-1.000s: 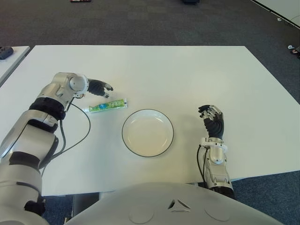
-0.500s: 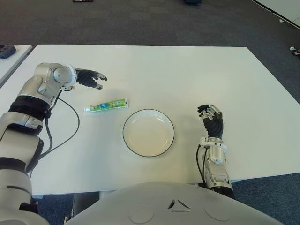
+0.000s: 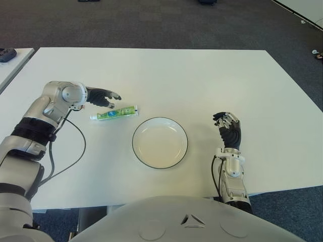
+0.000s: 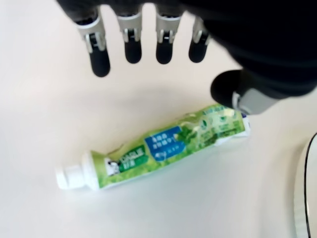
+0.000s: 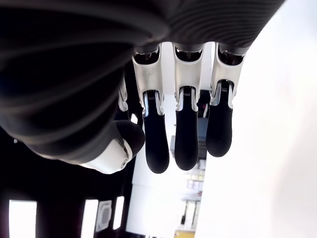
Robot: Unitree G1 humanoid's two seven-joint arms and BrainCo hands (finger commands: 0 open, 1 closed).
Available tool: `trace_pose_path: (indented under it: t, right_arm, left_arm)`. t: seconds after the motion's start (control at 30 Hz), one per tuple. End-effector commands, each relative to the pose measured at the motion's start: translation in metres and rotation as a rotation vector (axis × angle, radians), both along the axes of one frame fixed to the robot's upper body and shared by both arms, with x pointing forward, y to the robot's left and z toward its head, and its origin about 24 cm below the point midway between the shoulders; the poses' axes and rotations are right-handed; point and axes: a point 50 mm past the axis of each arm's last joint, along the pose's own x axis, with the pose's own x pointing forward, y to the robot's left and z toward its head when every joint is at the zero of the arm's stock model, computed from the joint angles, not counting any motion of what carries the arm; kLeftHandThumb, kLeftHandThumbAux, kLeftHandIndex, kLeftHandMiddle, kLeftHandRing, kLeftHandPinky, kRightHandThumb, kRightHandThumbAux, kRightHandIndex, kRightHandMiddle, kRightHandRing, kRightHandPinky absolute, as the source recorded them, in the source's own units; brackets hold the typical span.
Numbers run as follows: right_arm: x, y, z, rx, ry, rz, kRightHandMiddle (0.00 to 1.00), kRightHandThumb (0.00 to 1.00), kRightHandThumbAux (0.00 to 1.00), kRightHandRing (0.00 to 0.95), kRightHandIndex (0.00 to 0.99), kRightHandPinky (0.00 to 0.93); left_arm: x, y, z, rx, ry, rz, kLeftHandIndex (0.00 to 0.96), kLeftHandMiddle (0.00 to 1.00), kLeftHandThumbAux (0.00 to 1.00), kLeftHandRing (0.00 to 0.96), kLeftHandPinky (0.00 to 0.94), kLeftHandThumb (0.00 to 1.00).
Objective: Put the toothpaste on the table into the plate.
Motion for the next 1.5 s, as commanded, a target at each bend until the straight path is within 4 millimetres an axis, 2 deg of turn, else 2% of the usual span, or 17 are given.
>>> trace_pose_path:
  t: [0.03, 0.2, 0.27, 0.67, 0.8, 1.0, 1.1, 1.27, 1.43, 1.5]
  right_arm:
    - [-0.002, -0.002, -0.003, 0.0, 0.02, -0.005, 0.475, 0.703, 0.735, 0.45, 0.428, 0.476]
    - [-0.003, -0.002, -0.003, 0.001, 0.023, -0.007, 0.474, 0.703, 0.735, 0.449, 0.428, 0.481]
    - [-0.003, -0.002, -0.003, 0.003, 0.023, -0.008, 0.474, 0.704, 0.735, 0.449, 0.428, 0.484]
    - [-0.006, -0.003, -0.002, 0.003, 0.013, -0.01, 0.477, 0.704, 0.735, 0.465, 0.428, 0.496]
    - [-0.006, -0.003, -0.002, 0.001, 0.008, -0.009, 0.481, 0.704, 0.735, 0.472, 0.428, 0.509]
    - [-0.008, -0.003, -0.001, -0.002, 0.002, -0.009, 0.484, 0.704, 0.734, 0.478, 0.428, 0.513]
    - [-0.009, -0.004, -0.001, -0.003, 0.006, -0.011, 0.485, 0.705, 0.734, 0.473, 0.429, 0.498]
    - [-0.01, -0.006, -0.001, 0.001, 0.009, -0.018, 0.484, 0.705, 0.734, 0.468, 0.429, 0.493]
    - [-0.012, -0.007, -0.001, 0.0, 0.007, -0.023, 0.484, 0.705, 0.734, 0.468, 0.429, 0.504]
    - [-0.012, -0.007, -0.001, -0.004, 0.01, -0.025, 0.483, 0.705, 0.734, 0.468, 0.429, 0.507]
  left_arm:
    - [-0.014, 0.002, -0.019, 0.043, 0.054, 0.004, 0.006, 0.004, 0.363, 0.052, 0.145, 0.61]
    - [-0.015, 0.0, -0.022, 0.047, 0.07, 0.014, 0.011, 0.022, 0.355, 0.079, 0.184, 0.626]
    - [-0.017, -0.002, -0.023, 0.054, 0.077, 0.009, 0.025, 0.04, 0.348, 0.105, 0.212, 0.676]
    - [-0.028, -0.011, -0.041, 0.093, 0.127, 0.008, 0.039, 0.077, 0.337, 0.17, 0.237, 0.748]
    - [-0.03, -0.014, -0.045, 0.128, 0.151, -0.036, 0.011, 0.044, 0.354, 0.124, 0.184, 0.675]
    - [-0.03, -0.017, -0.054, 0.146, 0.169, -0.046, 0.001, 0.018, 0.361, 0.075, 0.155, 0.618]
    - [-0.03, -0.02, -0.071, 0.164, 0.167, -0.026, 0.0, 0.006, 0.361, 0.048, 0.151, 0.6]
    - [-0.027, -0.018, -0.089, 0.185, 0.133, 0.004, 0.0, 0.017, 0.361, 0.051, 0.165, 0.592]
    - [-0.025, -0.018, -0.094, 0.202, 0.073, 0.004, 0.0, 0.054, 0.364, 0.085, 0.198, 0.598]
    - [-0.024, -0.015, -0.102, 0.214, 0.043, 0.019, 0.0, 0.073, 0.366, 0.098, 0.2, 0.603]
